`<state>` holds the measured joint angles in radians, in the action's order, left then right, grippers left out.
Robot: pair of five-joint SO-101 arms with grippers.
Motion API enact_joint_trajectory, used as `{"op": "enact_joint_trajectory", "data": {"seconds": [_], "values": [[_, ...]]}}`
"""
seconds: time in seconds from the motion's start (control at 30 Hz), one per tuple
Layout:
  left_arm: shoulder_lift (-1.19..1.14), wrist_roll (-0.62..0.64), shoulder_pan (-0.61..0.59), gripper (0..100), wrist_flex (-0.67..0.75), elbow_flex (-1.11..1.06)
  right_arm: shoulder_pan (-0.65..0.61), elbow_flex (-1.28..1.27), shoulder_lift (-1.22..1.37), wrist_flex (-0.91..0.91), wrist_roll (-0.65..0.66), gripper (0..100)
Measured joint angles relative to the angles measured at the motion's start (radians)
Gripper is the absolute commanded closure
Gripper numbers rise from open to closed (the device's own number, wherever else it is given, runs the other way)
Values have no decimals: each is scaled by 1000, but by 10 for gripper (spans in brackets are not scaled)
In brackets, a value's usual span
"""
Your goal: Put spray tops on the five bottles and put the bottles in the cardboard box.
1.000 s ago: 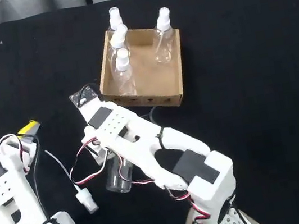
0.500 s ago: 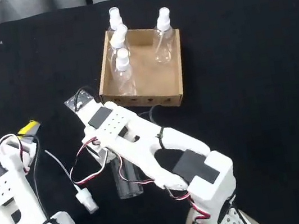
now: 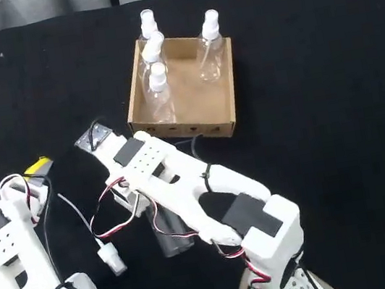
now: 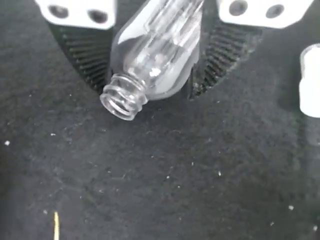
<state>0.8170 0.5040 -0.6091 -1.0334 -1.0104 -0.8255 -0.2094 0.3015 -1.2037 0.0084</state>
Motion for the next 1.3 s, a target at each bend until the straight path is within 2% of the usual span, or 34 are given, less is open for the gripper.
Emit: {"op": "enact_joint_trajectory", "data": {"seconds": [0.33,0.53,0.73,0.83,1.3], "values": [[0,0,0,558,0,0,0,0,0,-43,138,810],[0,0,0,558,0,0,0,0,0,-54,149,746],[0,0,0,558,0,0,0,-29,-66,-57,150,626],[0,0,0,558,0,0,0,-54,-109,-58,147,619],[0,0,0,558,0,0,0,-63,-158,-58,-224,619]]}}
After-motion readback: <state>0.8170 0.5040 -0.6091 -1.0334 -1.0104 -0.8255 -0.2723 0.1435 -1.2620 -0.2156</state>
